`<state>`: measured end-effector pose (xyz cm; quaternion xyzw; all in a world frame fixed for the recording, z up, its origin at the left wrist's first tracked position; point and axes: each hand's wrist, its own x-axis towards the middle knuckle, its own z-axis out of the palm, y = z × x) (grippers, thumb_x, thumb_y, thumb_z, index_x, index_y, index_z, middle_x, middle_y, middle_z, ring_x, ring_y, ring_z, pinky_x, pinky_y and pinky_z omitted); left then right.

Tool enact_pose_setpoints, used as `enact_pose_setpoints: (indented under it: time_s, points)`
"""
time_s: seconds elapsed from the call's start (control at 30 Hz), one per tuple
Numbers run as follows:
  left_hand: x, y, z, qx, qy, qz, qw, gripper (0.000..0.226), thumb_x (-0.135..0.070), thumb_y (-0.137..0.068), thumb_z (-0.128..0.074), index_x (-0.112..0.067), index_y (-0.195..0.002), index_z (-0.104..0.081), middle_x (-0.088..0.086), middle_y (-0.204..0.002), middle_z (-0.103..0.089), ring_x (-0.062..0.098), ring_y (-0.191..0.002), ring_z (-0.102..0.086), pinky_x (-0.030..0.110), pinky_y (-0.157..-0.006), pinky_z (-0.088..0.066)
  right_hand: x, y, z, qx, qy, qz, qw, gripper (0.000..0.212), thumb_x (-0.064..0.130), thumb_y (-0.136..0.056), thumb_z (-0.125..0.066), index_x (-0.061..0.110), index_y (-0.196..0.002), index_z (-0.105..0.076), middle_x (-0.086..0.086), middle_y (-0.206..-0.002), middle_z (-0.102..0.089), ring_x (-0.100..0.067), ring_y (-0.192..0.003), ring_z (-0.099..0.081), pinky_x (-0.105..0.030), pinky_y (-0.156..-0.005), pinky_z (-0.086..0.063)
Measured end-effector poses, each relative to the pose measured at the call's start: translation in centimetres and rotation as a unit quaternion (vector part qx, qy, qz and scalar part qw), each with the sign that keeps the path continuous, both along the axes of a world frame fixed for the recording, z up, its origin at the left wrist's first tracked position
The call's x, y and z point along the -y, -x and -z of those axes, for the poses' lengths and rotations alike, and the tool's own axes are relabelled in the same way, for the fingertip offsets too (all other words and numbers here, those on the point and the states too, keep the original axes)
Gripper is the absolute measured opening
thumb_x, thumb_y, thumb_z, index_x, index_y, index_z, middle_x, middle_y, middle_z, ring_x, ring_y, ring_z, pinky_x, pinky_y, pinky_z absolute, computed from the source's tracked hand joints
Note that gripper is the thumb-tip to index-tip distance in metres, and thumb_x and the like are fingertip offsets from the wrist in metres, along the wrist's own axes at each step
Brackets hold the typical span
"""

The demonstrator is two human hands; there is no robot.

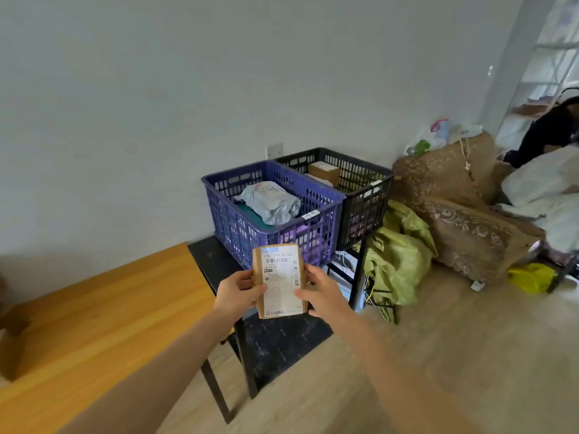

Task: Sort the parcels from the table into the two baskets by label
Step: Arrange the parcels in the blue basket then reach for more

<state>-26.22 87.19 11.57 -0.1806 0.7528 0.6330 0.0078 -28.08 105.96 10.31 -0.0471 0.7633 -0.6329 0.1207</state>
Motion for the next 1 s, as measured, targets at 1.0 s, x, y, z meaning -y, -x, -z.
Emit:
enact_pose_setpoints:
  time_s: [1.0]
  points:
    - [-3.3, 31.2, -5.7, -0.153, -0.08, -0.026, 0.985, 0.052, -0.019, -0.088, -0.07, -0.026, -0.128, -0.039, 0.002, -0.125, -0.057, 0.024, -0.103, -0.066, 0.035, -0.076, -0.06, -3.1, 33.4, -6.4, -0.153, -0.036, -0.015, 0.987, 0.063, -0.008, -0.084, -0.063, 0.018, -0.138, -0.046, 0.003, -0.121, -0.058, -0.008, -0.11, -0.055, -0.008, -0.074, -0.049]
